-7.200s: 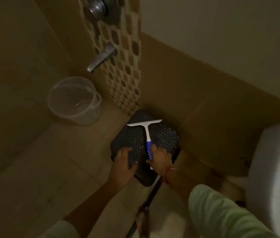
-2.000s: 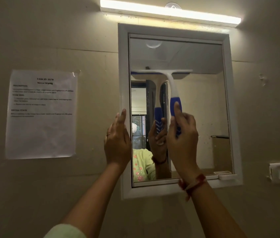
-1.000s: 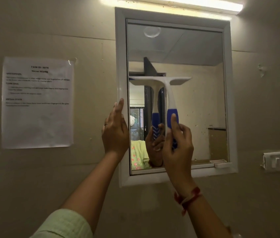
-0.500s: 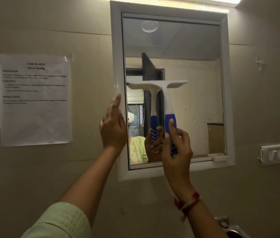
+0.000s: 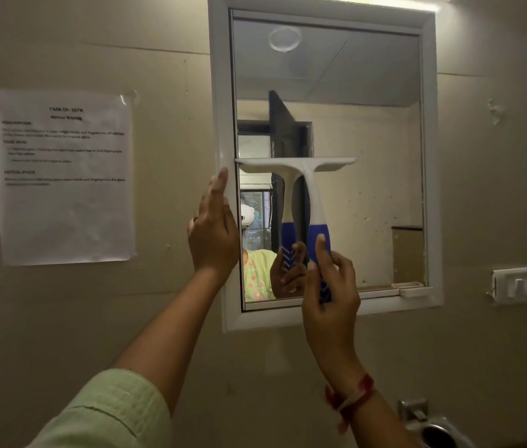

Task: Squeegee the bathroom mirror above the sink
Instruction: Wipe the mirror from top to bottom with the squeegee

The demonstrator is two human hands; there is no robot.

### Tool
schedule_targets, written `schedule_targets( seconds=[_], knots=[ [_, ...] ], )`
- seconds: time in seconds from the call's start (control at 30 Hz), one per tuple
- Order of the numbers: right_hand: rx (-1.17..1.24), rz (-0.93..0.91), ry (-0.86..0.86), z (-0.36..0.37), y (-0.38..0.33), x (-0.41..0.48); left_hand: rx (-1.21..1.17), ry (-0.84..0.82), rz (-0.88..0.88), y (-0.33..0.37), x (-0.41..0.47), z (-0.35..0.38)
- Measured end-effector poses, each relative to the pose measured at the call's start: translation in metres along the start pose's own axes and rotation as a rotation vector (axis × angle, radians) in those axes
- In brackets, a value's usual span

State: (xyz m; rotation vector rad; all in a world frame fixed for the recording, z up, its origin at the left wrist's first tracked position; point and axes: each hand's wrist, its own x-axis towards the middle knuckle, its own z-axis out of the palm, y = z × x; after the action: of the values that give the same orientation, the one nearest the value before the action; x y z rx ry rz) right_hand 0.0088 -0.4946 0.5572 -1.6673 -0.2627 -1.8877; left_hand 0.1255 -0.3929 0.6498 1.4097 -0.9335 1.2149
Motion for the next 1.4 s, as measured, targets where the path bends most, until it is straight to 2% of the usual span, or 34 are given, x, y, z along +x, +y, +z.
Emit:
schedule_targets(
  seconds=[0.23, 0.47, 0.7, 0.97, 1.2, 1.4],
  knots=[
    [-0.063, 0.010, 0.039, 0.002, -0.007, 0.037, 0.013, 0.009, 0.001, 0.000, -0.001, 0.000],
    [-0.016, 0.012, 0.000, -0.003, 0.009, -0.021, 0.023, 0.010, 0.017, 0.000, 0.000, 0.001],
    [-0.029, 0.016, 0.040, 0.004, -0.002, 0.015, 0.033, 0.008, 0.013, -0.001, 0.000, 0.001],
    [0.037, 0.046, 0.080, -0.002, 0.005, -0.041, 0.028, 0.007, 0.034, -0.001, -0.001, 0.001],
    [0.080, 0.090, 0.089, 0.003, 0.001, 0.002, 0.025, 0.015, 0.024, -0.002, -0.001, 0.002],
    [0.015, 0.081, 0.051, -0.009, 0.015, -0.047, 0.033, 0.039, 0.019, -0.001, -0.003, 0.002]
  ],
)
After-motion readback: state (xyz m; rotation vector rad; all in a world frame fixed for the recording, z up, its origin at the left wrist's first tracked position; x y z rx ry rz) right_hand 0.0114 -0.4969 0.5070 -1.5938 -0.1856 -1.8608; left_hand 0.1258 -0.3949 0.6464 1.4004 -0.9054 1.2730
